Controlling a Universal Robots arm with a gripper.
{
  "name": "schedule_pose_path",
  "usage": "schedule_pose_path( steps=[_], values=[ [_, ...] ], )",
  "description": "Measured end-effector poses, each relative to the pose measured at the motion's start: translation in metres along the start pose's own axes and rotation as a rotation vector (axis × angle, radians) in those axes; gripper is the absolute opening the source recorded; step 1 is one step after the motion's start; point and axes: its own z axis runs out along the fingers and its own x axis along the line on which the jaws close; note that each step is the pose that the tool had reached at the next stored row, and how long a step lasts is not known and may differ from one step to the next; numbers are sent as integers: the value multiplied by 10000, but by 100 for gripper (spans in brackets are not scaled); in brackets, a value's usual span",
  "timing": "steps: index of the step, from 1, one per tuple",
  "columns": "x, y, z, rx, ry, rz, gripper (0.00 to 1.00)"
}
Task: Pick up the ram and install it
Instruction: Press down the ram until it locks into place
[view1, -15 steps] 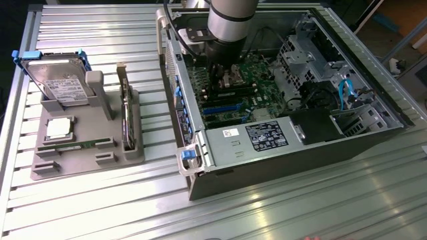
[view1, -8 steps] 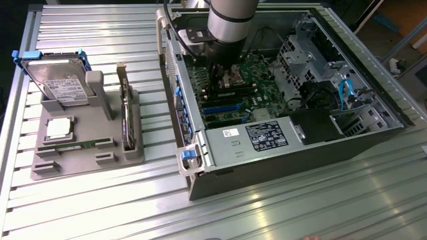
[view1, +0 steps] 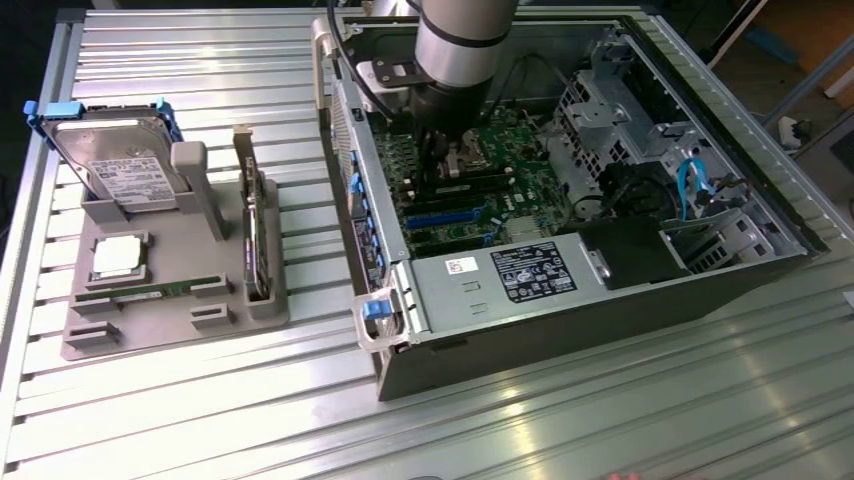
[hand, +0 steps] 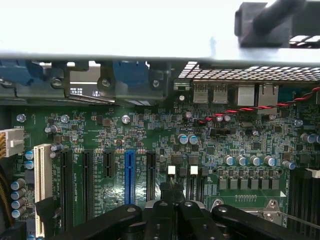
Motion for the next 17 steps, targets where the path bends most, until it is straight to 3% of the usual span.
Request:
schedule_pose_path(
  steps=[17],
  values=[
    [20,1,20,1,0,0,11]
  ],
)
